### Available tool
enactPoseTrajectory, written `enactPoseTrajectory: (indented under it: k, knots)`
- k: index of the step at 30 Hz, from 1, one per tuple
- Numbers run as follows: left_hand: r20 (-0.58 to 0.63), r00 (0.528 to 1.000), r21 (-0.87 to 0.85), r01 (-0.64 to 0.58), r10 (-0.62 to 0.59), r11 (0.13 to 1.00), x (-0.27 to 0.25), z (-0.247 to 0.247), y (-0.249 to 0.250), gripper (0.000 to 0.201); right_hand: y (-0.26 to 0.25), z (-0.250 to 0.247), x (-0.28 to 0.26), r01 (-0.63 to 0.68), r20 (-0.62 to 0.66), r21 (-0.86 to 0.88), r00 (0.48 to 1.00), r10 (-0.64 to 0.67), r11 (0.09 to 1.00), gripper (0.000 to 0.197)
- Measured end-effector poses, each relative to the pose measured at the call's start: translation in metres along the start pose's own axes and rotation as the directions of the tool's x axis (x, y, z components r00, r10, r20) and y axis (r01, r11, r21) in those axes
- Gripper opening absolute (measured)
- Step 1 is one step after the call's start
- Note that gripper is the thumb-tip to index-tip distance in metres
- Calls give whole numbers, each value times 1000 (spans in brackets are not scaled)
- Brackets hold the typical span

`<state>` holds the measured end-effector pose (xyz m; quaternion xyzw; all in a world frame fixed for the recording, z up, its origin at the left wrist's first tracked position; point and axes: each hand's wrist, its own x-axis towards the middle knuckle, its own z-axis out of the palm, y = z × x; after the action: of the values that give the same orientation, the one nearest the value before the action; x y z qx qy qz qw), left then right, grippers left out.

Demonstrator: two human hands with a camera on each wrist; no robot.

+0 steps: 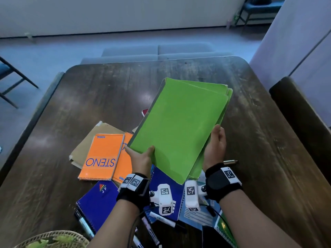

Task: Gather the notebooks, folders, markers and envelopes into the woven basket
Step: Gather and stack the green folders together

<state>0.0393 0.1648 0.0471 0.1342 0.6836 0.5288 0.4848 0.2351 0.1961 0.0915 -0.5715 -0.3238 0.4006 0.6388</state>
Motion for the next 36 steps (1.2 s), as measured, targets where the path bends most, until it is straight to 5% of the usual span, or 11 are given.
enactPoseTrajectory:
  k: [1, 4, 5, 9, 11, 14, 17, 22, 30, 36]
  knots:
    - [-5, 999, 65, -50, 50, 997, 0, -1, -1, 120, 1, 0, -1, 1, 28, -9, 1000, -1, 1000, 35]
    - [12, 992, 178, -128, 128, 976, 0, -1, 1, 122, 4, -2, 0, -101, 111, -117, 987, 114, 988, 87]
    - [22, 992, 197, -128, 126, 972, 1, -2, 3, 125, 5, -5, 2, -115, 137, -124, 982, 132, 986, 91]
    - [-6, 954, 477, -260, 300, 839, 9, -4, 22, 126, -1, -20, 14, -112, 265, -84, 955, 131, 990, 41]
    - [112, 911, 380, -409, 397, 830, 18, -2, 41, 119, -1, -26, 16, -111, 347, -94, 928, 137, 989, 40]
    - [277, 896, 172, -401, 346, 900, 28, 3, 65, 87, 1, -30, 18, -93, 436, -152, 887, 151, 984, 39]
    - [343, 854, 108, -450, 391, 887, 32, 9, 75, 44, -1, -29, 30, -96, 428, -145, 891, 150, 985, 40]
    - [404, 769, 69, -565, 495, 822, 35, 35, 72, 58, -3, -30, 61, -6, 365, -163, 929, 66, 987, 43]
    - [477, 826, 175, -425, 301, 888, 24, 60, 19, 63, 44, -60, 81, -174, 195, -257, 954, 227, 951, 39]
    - [454, 830, 95, -406, 324, 909, 25, 70, 15, 56, 52, -64, 76, -219, 93, -160, 967, 236, 963, 37]
